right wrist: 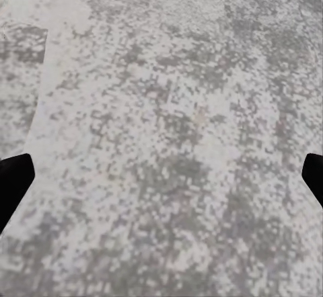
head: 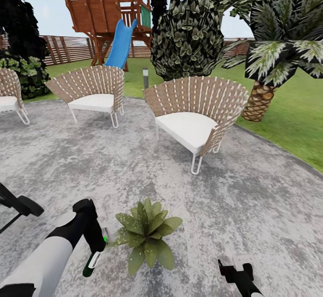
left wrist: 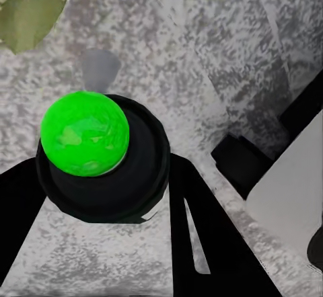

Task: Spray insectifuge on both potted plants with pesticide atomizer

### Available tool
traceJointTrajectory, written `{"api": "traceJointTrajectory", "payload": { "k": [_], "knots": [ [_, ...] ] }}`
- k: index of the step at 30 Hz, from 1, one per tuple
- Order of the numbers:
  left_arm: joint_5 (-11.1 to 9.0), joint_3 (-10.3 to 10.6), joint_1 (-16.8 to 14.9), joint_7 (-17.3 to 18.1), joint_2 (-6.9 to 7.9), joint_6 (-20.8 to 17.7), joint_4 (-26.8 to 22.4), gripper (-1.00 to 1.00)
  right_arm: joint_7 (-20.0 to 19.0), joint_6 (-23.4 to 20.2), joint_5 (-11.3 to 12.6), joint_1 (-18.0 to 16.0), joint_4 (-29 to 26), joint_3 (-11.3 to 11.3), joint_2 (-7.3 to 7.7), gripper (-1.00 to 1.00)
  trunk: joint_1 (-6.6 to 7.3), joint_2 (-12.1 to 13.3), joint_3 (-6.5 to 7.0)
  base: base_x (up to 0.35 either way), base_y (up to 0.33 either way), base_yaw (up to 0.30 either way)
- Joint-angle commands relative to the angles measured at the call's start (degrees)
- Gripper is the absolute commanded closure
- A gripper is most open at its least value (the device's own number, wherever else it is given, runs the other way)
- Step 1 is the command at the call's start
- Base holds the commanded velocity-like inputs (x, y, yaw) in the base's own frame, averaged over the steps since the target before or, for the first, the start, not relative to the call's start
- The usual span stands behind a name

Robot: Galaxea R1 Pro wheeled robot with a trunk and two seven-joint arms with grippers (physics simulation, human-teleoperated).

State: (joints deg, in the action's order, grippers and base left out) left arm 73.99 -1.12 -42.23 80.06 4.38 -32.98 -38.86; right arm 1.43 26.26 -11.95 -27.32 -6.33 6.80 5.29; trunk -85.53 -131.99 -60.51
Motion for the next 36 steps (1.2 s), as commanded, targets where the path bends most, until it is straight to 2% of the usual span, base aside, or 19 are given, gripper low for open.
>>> {"api": "traceJointTrajectory", "payload": {
  "k": [1, 2, 3, 9, 11, 14, 15, 17, 19, 26, 36],
  "knots": [
    [0.1, -0.2, 0.4, -1.0, -0.04, -0.6, 0.0, 1.0, 0.1, 0.2, -0.6, 0.0, 0.1, 0.4, -0.01, -1.0, 0.01, 0.0, -0.05, 0.0, 0.0, 0.278],
    [-0.3, -0.3, 1.4, -3.6, -0.06, -0.4, 0.4, 1.0, 0.1, 0.2, -0.6, 0.0, 0.0, 0.4, -0.01, -1.0, 0.01, 0.0, -0.05, 0.0, 0.0, 0.278],
    [-0.3, -0.4, 2.1, -4.3, -0.09, -0.3, 1.2, 1.0, 0.1, 0.2, -0.6, 0.0, 0.1, 0.4, -0.02, -1.0, 0.01, 0.0, -0.05, 0.0, 0.0, 0.276],
    [-0.5, -0.3, 2.9, -4.8, -0.79, 0.0, 2.7, 1.0, 0.1, 0.2, -0.6, 0.0, 0.1, 0.4, -0.02, -1.0, 0.01, 0.0, -0.05, 0.0, 0.0, 0.218],
    [-0.8, -0.5, 3.1, -5.1, -0.52, 0.2, 4.0, 1.0, 0.1, 0.2, -0.6, 0.0, 0.1, 0.4, -0.02, -1.0, 0.01, 0.0, -0.05, 0.0, 0.0, 0.052],
    [-3.7, -1.4, 3.7, -6.6, 0.17, 2.3, 5.8, 1.0, 0.1, 0.2, -0.6, 0.0, 0.1, 0.4, -0.02, -1.0, 0.01, 0.0, -0.05, 0.0, 0.0, 0.009],
    [-5.3, -2.1, 4.2, -7.9, 0.31, 3.8, 6.1, 1.0, 0.1, 0.2, -0.6, -0.1, 0.1, 0.4, -0.02, -1.0, 0.01, 0.0, -0.05, 0.0, 0.0, 0.003],
    [-7.4, -2.7, 5.3, -10.8, 0.35, 6.1, 6.3, 1.0, 0.1, 0.2, -0.6, 0.0, 0.0, 0.4, -0.02, -1.0, 0.01, 0.0, -0.05, -0.082, -0.063, 0.001],
    [-8.0, -2.9, 5.7, -12.1, 0.34, 6.7, 6.3, 1.0, 0.1, 0.2, -0.6, 0.0, 0.0, 0.4, -0.02, -1.0, 0.01, 0.0, -0.05, -0.189, -0.163, 0.0],
    [-8.6, -3.5, 5.9, -13.0, -0.16, 7.0, 5.5, 1.0, 0.1, 0.2, -0.6, -0.1, 0.0, 0.4, -0.02, -1.0, 0.01, 0.0, -0.05, -0.124, -0.193, 0.023],
    [-8.5, -3.4, 5.9, -13.0, 0.35, 7.0, 5.4, 1.0, 0.1, 0.2, -0.6, 0.0, 0.0, 0.4, -0.02, -1.0, 0.01, 0.0, -0.05, -0.001, -0.007, 0.258]
  ]
}}
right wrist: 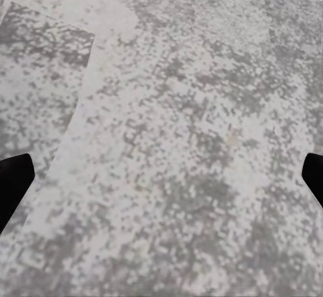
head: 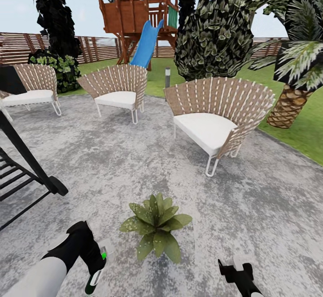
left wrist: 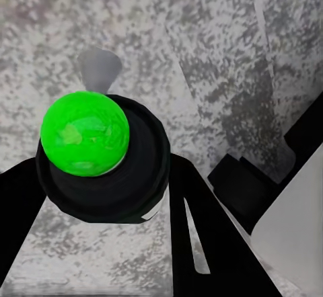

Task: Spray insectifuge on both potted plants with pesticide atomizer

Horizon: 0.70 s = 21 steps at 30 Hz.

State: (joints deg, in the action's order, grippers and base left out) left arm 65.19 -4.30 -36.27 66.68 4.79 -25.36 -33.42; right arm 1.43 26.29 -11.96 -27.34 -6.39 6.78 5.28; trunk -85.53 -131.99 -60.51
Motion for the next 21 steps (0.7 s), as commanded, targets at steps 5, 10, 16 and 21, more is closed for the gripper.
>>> {"api": "traceJointTrajectory", "payload": {
  "k": [5, 10, 16, 21],
  "knots": [
    [0.3, -0.3, 0.0, 0.3, -0.04, -0.6, -0.1, 1.0, 0.1, 0.2, -0.6, 0.0, 0.0, 0.4, 0.03, -1.0, 0.01, 0.0, -0.05, 0.0, 0.0, 0.066],
    [0.3, -0.3, 0.0, 0.3, 0.03, -0.6, -0.1, 1.0, 0.1, 0.3, -0.6, 0.0, 0.0, 0.4, 0.01, -1.0, 0.01, 0.0, -0.05, 0.0, 0.0, 0.002],
    [0.3, -0.3, 0.0, 0.3, -0.04, -0.6, -0.1, 1.0, 0.1, 0.3, -0.6, 0.0, 0.1, 0.4, -0.01, -1.0, 0.01, 0.0, -0.05, -0.056, -0.082, 0.137],
    [0.3, -0.3, 0.0, 0.3, -0.1, -0.6, -0.1, 1.0, 0.1, 0.3, -0.6, 0.0, 0.1, 0.4, -0.01, -1.0, 0.01, 0.0, -0.05, -0.128, -0.26, 0.274]
  ]
}}
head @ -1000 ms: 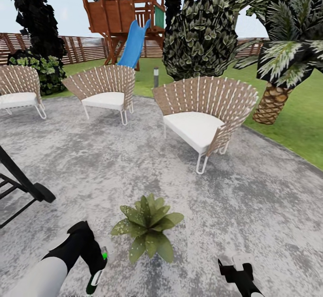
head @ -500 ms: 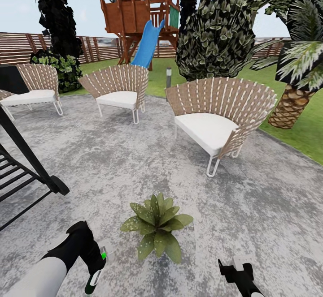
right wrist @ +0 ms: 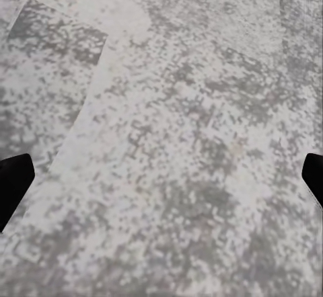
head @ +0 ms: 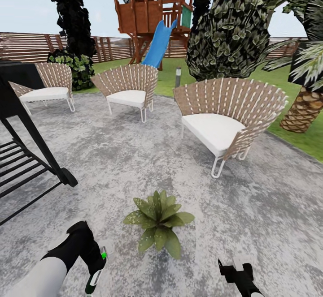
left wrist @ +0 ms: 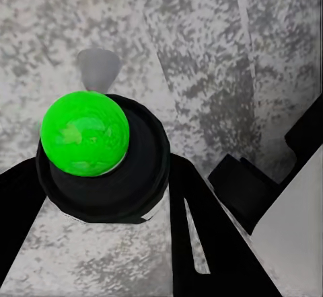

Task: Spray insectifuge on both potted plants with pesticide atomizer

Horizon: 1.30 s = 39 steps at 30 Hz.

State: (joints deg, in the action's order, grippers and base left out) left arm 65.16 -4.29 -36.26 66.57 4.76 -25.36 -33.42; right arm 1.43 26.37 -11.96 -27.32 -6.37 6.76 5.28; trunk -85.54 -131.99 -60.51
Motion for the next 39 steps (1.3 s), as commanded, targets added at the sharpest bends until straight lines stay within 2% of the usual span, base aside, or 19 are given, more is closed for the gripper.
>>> {"api": "traceJointTrajectory", "payload": {
  "k": [1, 4, 8, 10, 16, 24, 39],
  "knots": [
    [0.3, -0.3, 0.0, 0.4, -0.08, -0.6, -0.1, 1.0, 0.1, 0.2, -0.6, 0.0, 0.0, 0.4, -0.01, -1.0, 0.02, 0.0, -0.05, -0.028, -0.274, 0.278],
    [0.3, -0.4, 0.0, 0.4, -0.09, -0.6, -0.1, 1.0, 0.1, 0.2, -0.6, 0.0, 0.0, 0.4, -0.01, -1.0, 0.02, 0.0, -0.05, 0.044, -0.269, 0.278],
    [0.3, -3.0, 0.0, 0.5, -0.15, -0.5, -0.2, 1.0, 0.1, 0.2, -0.6, 0.0, 0.0, 0.4, -0.01, -1.0, 0.02, 0.0, -0.05, 0.214, -0.235, 0.272],
    [0.3, -3.4, 0.0, 0.5, -0.24, -0.3, -0.2, 1.0, 0.1, 0.2, -0.6, 0.0, 0.0, 0.4, -0.01, -1.0, 0.02, 0.0, -0.05, 0.127, -0.109, 0.159],
    [0.4, -2.9, 0.0, 0.5, -0.34, -0.2, -0.2, 1.0, 0.1, 0.2, -0.6, 0.0, 0.0, 0.4, -0.01, -1.0, 0.02, 0.0, -0.05, 0.012, -0.01, 0.04],
    [0.4, -2.8, 0.0, 0.6, -0.45, -0.2, -0.2, 1.0, 0.1, 0.2, -0.6, 0.0, 0.0, 0.4, -0.01, -1.0, 0.02, 0.0, -0.05, 0.033, -0.032, 0.242],
    [0.4, -2.8, 0.0, 0.6, -0.71, -0.2, -0.2, 1.0, 0.1, 0.2, -0.6, 0.0, 0.0, 0.4, -0.01, -1.0, 0.02, 0.0, -0.05, 0.173, -0.261, 0.244]
  ]
}}
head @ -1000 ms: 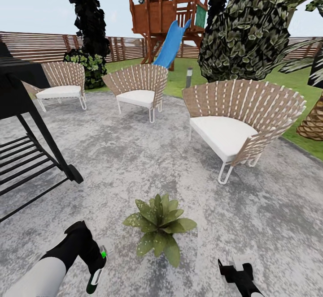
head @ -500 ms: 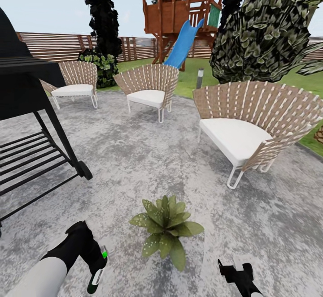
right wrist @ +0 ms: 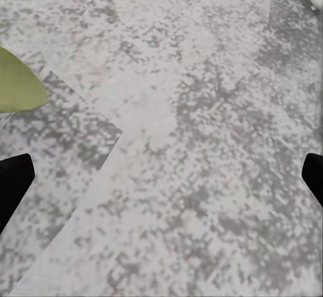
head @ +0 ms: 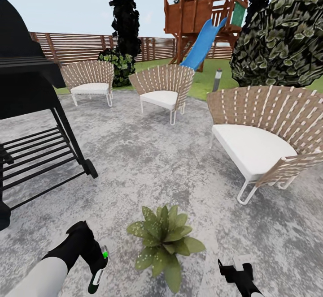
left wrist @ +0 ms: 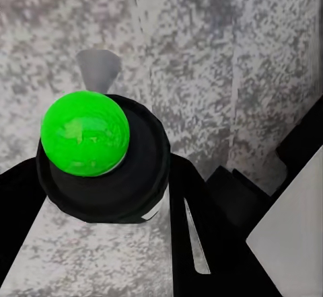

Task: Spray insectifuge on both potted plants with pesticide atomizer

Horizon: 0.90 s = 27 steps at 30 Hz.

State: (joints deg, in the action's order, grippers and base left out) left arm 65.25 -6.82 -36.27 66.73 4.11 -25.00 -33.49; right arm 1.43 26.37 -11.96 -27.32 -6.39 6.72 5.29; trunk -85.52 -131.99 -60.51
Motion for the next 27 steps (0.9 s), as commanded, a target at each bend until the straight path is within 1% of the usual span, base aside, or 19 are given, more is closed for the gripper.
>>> {"api": "traceJointTrajectory", "payload": {
  "k": [1, 4, 8, 15, 22, 27],
  "knots": [
    [0.3, -0.3, 0.0, 0.4, -0.06, -0.6, -0.1, 1.0, 0.1, 0.2, -0.6, 0.0, 0.1, 0.4, -0.01, -1.0, -0.01, 0.0, -0.05, 0.178, -0.287, 0.049],
    [0.3, -0.3, 0.0, 0.4, -0.06, -0.6, -0.1, 1.0, 0.1, 0.2, -0.6, 0.0, 0.1, 0.5, 0.03, -1.0, -0.01, 0.0, -0.05, 0.164, -0.284, 0.017],
    [0.3, -0.4, 0.0, 0.4, -0.06, -0.6, -0.1, 1.0, 0.1, 0.2, -0.6, 0.0, 0.1, 0.5, 0.07, -1.0, -0.01, 0.0, -0.05, 0.04, -0.298, 0.003],
    [0.3, -0.3, 0.0, 0.4, -0.06, -0.6, -0.1, 1.0, 0.1, 0.2, -0.6, 0.0, 0.1, 0.4, -0.01, -1.0, -0.01, 0.0, -0.05, -0.079, -0.284, 0.0],
    [0.3, -0.2, 0.0, 0.5, 0.02, -0.6, -0.1, 1.0, 0.1, 0.2, -0.6, 0.0, 0.0, 0.4, -0.01, -1.0, -0.01, 0.0, -0.05, -0.017, -0.024, 0.017],
    [0.3, -0.3, 0.0, 0.5, 0.03, -0.6, -0.1, 1.0, 0.1, 0.2, -0.6, 0.0, 0.0, 0.4, -0.01, -1.0, -0.01, 0.0, -0.05, 0.0, 0.0, 0.224]
  ]
}}
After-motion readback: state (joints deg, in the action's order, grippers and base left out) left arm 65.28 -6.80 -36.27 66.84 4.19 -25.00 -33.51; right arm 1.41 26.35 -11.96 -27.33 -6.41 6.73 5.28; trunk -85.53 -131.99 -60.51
